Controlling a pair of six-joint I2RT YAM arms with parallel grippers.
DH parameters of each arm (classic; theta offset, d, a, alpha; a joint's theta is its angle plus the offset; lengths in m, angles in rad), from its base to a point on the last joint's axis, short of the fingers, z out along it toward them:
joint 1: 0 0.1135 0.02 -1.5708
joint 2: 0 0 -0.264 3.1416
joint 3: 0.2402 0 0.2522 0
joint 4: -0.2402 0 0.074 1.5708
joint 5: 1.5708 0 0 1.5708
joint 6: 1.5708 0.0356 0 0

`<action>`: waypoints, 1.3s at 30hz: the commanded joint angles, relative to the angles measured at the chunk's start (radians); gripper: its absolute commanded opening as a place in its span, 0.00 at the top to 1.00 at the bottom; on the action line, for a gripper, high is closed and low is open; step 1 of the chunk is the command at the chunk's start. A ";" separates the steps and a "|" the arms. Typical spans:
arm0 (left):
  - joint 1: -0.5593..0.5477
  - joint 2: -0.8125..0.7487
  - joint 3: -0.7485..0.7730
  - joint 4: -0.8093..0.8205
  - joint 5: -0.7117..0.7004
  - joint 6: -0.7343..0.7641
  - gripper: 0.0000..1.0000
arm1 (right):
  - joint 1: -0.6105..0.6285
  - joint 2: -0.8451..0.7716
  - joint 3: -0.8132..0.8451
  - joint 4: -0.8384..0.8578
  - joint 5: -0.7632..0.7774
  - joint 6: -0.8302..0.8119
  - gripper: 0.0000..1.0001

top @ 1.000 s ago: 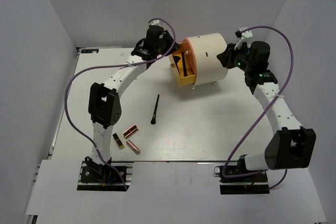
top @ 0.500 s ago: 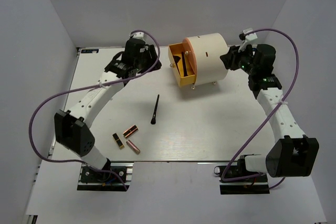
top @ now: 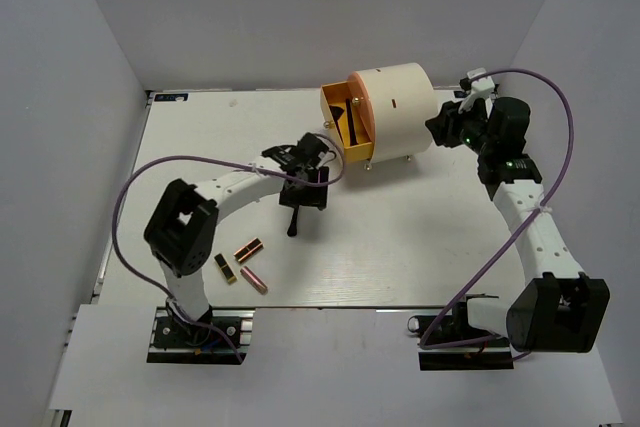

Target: Organize the makeup

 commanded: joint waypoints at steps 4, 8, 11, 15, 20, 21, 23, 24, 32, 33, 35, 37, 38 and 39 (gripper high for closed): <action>-0.027 0.107 0.093 -0.061 -0.162 -0.002 0.23 | -0.010 -0.043 -0.021 -0.014 0.001 -0.015 0.54; -0.027 0.120 0.107 -0.052 -0.184 -0.007 0.24 | -0.013 -0.044 -0.027 -0.019 0.001 -0.014 0.54; -0.027 0.117 0.107 -0.035 -0.181 -0.002 0.24 | -0.010 -0.044 -0.033 -0.019 0.001 -0.007 0.54; -0.006 0.135 0.083 -0.004 -0.162 0.008 0.29 | -0.013 -0.044 -0.039 -0.016 -0.006 0.000 0.54; 0.003 0.170 0.036 0.037 -0.158 0.013 0.37 | -0.013 -0.049 -0.039 -0.019 0.005 -0.001 0.54; 0.003 0.176 0.032 0.044 -0.156 0.013 0.39 | -0.014 -0.050 -0.039 -0.019 0.005 -0.003 0.54; 0.003 0.184 0.020 0.056 -0.156 0.010 0.43 | -0.016 -0.050 -0.039 -0.023 0.005 0.000 0.54; 0.003 0.184 0.013 0.060 -0.158 0.012 0.45 | -0.014 -0.050 -0.041 -0.023 0.005 0.000 0.54; 0.033 0.170 -0.056 0.103 -0.121 0.010 0.69 | -0.020 -0.052 -0.052 -0.029 0.004 0.009 0.55; 0.033 0.164 -0.077 0.108 -0.115 0.007 0.73 | -0.020 -0.053 -0.052 -0.029 0.004 0.011 0.55; 0.033 0.155 -0.095 0.120 -0.095 0.001 0.83 | -0.022 -0.055 -0.053 -0.031 0.004 0.009 0.55; 0.033 0.120 -0.118 0.123 -0.084 -0.005 0.88 | -0.023 -0.055 -0.053 -0.034 0.004 0.009 0.55; 0.033 0.098 -0.123 0.123 -0.073 -0.011 0.90 | -0.023 -0.057 -0.053 -0.033 0.004 0.008 0.55; 0.033 0.079 -0.126 0.120 -0.067 -0.013 0.93 | -0.023 -0.057 -0.053 -0.034 0.004 0.003 0.55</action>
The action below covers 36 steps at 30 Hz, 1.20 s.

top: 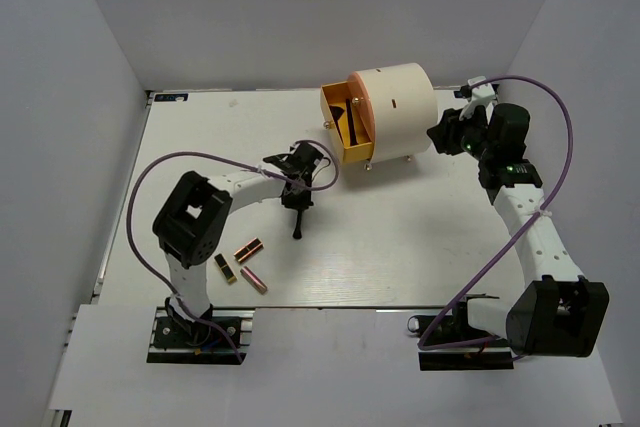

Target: Organize the makeup

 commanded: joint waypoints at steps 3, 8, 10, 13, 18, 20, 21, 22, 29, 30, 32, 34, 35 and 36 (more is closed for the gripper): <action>0.007 -0.207 -0.037 -0.044 0.091 -0.002 0.95 | -0.010 -0.034 -0.012 0.000 0.004 -0.006 0.55; 0.007 -0.368 0.055 -0.016 0.231 0.049 0.96 | -0.013 -0.033 -0.019 0.009 0.004 0.001 0.54; 0.007 -0.399 0.087 0.025 0.274 0.052 0.96 | -0.012 -0.029 -0.021 0.012 0.004 0.001 0.55; 0.017 -0.393 0.182 0.074 0.285 0.006 0.96 | -0.015 -0.033 -0.022 0.020 0.004 0.002 0.55; 0.035 -0.280 0.331 0.183 0.213 -0.127 0.99 | -0.013 -0.045 -0.030 0.023 0.007 0.001 0.55; 0.046 -0.243 0.353 0.240 0.165 -0.187 1.00 | -0.015 -0.049 -0.032 0.022 0.010 -0.004 0.54; 0.055 -0.231 0.365 0.277 0.126 -0.211 1.00 | -0.012 -0.052 -0.035 0.022 0.011 -0.007 0.55; 0.055 -0.214 0.377 0.292 0.119 -0.215 1.00 | -0.009 -0.054 -0.035 0.022 0.011 -0.009 0.55; 0.076 -0.041 0.540 0.335 0.079 -0.268 1.00 | -0.013 -0.056 -0.038 0.031 0.010 -0.003 0.55; 0.086 -0.010 0.560 0.344 0.084 -0.274 1.00 | -0.013 -0.057 -0.038 0.032 0.010 -0.004 0.55; 0.086 0.015 0.575 0.357 0.082 -0.282 1.00 | -0.012 -0.054 -0.036 0.034 0.011 -0.002 0.55; 0.086 0.048 0.600 0.363 0.076 -0.284 1.00 | -0.012 -0.053 -0.036 0.034 0.011 -0.004 0.55; 0.086 0.062 0.607 0.357 0.070 -0.284 0.99 | -0.013 -0.052 -0.036 0.032 0.011 -0.004 0.55; 0.086 0.073 0.618 0.340 0.069 -0.284 0.98 | -0.015 -0.051 -0.036 0.034 0.011 -0.006 0.55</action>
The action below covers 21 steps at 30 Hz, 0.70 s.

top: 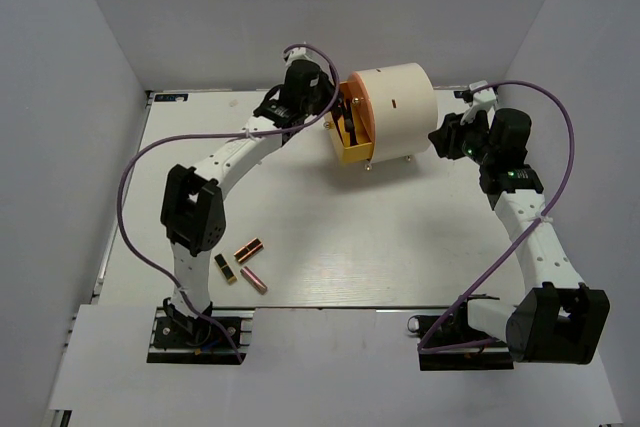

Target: Organize the makeup

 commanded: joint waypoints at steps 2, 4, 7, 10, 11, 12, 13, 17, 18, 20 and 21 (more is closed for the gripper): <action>0.001 0.021 0.075 0.013 -0.017 -0.014 0.95 | -0.006 -0.016 -0.003 0.040 0.011 -0.004 0.55; 0.010 0.034 0.078 0.014 0.003 -0.014 0.84 | -0.005 -0.016 -0.002 0.038 0.012 -0.004 0.55; 0.010 0.066 0.103 -0.001 0.037 -0.014 0.58 | -0.005 -0.011 -0.002 0.041 0.011 -0.004 0.55; 0.010 0.075 0.112 -0.009 0.053 -0.018 0.42 | -0.006 -0.005 0.000 0.047 0.011 -0.006 0.54; 0.010 0.075 0.115 -0.006 0.053 -0.018 0.38 | -0.006 -0.004 0.002 0.049 0.012 -0.007 0.54; 0.010 0.074 0.117 -0.006 0.054 -0.018 0.36 | -0.006 -0.004 0.005 0.047 0.012 -0.007 0.54; 0.010 0.074 0.123 -0.003 0.056 -0.018 0.34 | -0.006 -0.002 0.008 0.049 0.012 -0.009 0.54; 0.010 0.048 0.158 0.010 0.043 -0.009 0.34 | -0.005 0.006 0.031 0.050 0.006 -0.004 0.52; 0.010 0.025 0.155 0.014 0.036 -0.003 0.36 | -0.008 0.007 0.038 0.049 -0.005 0.000 0.51; 0.019 -0.008 0.141 0.024 0.016 0.000 0.45 | -0.006 0.024 0.081 0.047 -0.017 0.009 0.42; 0.033 -0.026 0.106 0.027 0.013 -0.003 0.50 | -0.008 0.035 0.101 0.043 -0.031 0.019 0.38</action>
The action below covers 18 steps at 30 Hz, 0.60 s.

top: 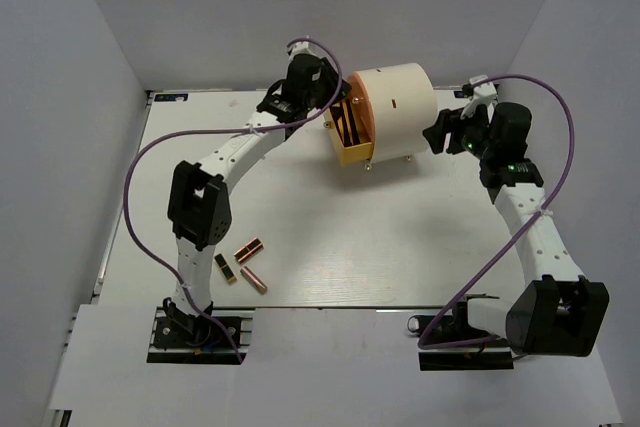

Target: Organize the makeup

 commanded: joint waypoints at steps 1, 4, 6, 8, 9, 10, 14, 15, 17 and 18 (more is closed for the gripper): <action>0.029 -0.163 -0.033 0.030 -0.024 0.008 0.56 | -0.006 0.043 0.105 0.032 -0.033 0.018 0.30; 0.080 -0.276 -0.203 0.071 -0.002 -0.027 0.81 | -0.048 0.116 0.207 -0.002 -0.062 0.055 0.20; 0.117 -0.324 -0.301 0.105 0.041 -0.076 0.90 | -0.061 0.162 0.289 -0.020 -0.093 0.079 0.17; 0.167 -0.392 -0.456 0.162 0.111 -0.107 0.89 | -0.080 0.237 0.373 -0.034 -0.111 0.104 0.16; 0.184 -0.410 -0.502 0.183 0.134 -0.134 0.87 | -0.084 0.270 0.407 -0.046 -0.134 0.108 0.14; 0.209 -0.421 -0.568 0.202 0.157 -0.148 0.76 | -0.089 0.340 0.453 -0.063 -0.147 0.113 0.13; 0.252 -0.395 -0.662 0.335 0.338 -0.214 0.44 | -0.110 0.564 0.731 -0.264 -0.258 0.136 0.11; 0.252 -0.381 -0.673 0.360 0.364 -0.226 0.39 | -0.118 0.630 0.813 -0.275 -0.307 0.147 0.11; 0.261 -0.326 -0.685 0.442 0.424 -0.265 0.34 | -0.120 0.661 0.830 -0.252 -0.328 0.153 0.11; 0.261 -0.302 -0.685 0.470 0.481 -0.279 0.33 | -0.120 0.688 0.848 -0.254 -0.346 0.156 0.11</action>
